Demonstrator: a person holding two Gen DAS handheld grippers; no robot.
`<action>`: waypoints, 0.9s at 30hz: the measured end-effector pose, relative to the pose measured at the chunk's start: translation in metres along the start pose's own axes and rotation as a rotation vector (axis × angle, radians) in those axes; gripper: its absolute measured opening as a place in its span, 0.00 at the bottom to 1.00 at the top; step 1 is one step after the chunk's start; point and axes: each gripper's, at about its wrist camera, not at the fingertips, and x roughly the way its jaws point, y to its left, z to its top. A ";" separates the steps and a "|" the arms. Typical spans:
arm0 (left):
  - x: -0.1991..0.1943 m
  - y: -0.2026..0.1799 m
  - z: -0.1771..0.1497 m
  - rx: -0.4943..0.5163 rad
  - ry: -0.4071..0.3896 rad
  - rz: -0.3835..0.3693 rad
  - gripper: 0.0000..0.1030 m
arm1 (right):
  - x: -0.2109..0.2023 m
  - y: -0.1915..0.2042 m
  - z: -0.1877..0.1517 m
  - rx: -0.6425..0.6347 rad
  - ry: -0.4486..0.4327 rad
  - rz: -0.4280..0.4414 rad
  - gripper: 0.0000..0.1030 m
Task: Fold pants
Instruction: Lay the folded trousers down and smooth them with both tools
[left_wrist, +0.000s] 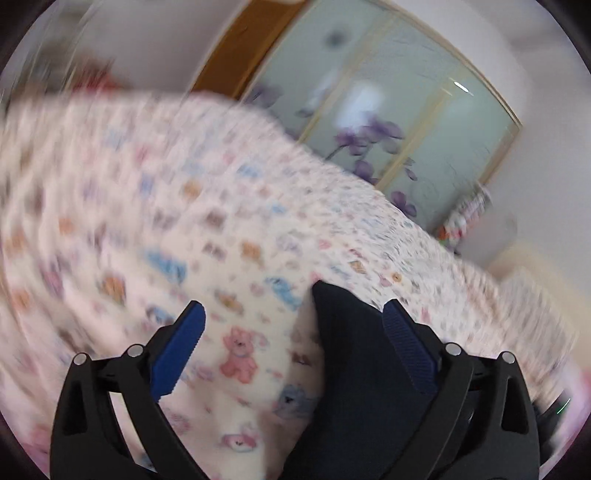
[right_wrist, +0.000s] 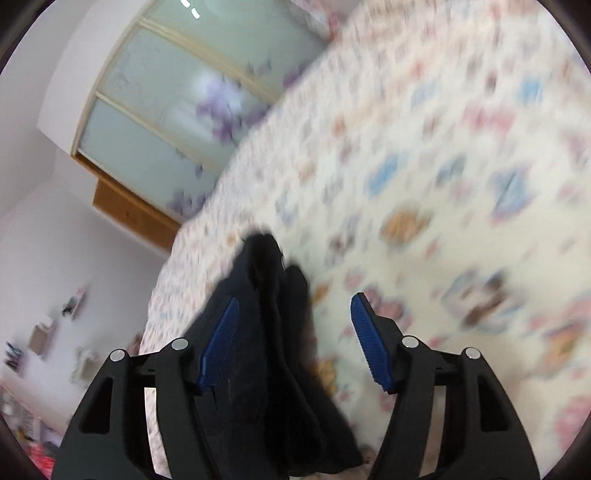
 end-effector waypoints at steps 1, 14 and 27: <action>-0.004 -0.014 -0.002 0.065 -0.001 -0.018 0.98 | -0.004 0.011 -0.001 -0.050 0.003 0.036 0.63; 0.009 -0.100 -0.081 0.451 0.181 0.003 0.98 | 0.005 0.079 -0.050 -0.358 0.177 0.123 0.76; 0.051 -0.089 -0.103 0.462 0.316 0.099 0.98 | 0.027 0.062 -0.071 -0.419 0.234 0.001 0.76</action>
